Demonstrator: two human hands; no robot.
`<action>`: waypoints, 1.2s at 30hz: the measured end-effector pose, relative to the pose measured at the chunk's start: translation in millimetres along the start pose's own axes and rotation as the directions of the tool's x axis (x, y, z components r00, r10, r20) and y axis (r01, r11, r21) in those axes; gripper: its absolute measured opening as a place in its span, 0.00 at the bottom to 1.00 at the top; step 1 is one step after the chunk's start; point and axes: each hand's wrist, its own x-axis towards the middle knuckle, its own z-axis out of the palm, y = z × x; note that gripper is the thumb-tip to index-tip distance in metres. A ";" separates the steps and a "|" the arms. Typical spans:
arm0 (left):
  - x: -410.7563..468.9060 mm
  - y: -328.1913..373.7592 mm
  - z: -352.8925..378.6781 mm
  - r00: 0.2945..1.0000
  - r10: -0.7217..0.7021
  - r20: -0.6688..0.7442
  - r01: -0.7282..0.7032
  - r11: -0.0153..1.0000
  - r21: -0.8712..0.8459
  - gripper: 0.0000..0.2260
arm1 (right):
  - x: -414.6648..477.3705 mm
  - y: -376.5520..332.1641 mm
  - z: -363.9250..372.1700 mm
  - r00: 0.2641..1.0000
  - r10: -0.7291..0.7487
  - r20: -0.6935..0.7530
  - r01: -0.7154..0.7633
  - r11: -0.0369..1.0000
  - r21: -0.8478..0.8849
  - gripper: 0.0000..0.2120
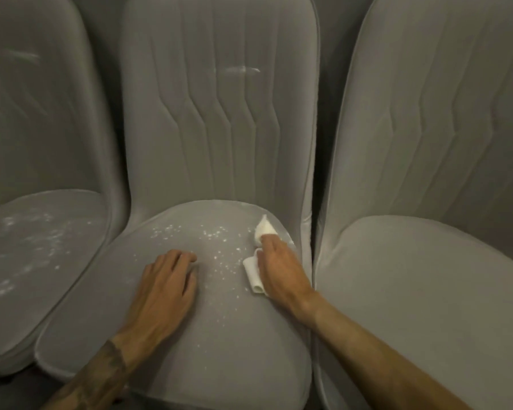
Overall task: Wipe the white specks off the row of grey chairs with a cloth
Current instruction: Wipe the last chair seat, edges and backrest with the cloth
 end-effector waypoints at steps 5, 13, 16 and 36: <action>10.4 -63.9 -12.5 1.000 0.003 -0.020 -0.002 0.999 0.045 0.15 | 39.8 -7.8 13.5 0.944 0.320 -0.075 -0.320 0.947 0.016 0.13; 55.5 -168.5 -23.7 0.978 0.104 0.182 -0.123 0.987 0.098 0.31 | 23.4 -25.1 14.3 0.979 0.200 0.035 -0.201 0.979 0.040 0.14; 64.5 -191.6 -19.7 0.974 0.141 0.176 -0.157 0.985 0.079 0.33 | 46.5 -32.9 16.7 0.927 0.372 -0.052 -0.375 0.924 -0.073 0.15; 64.7 -219.4 6.9 0.968 0.242 0.061 -0.242 0.970 -0.012 0.18 | 45.8 -102.2 52.4 0.878 0.461 -0.126 -0.477 0.860 -0.182 0.14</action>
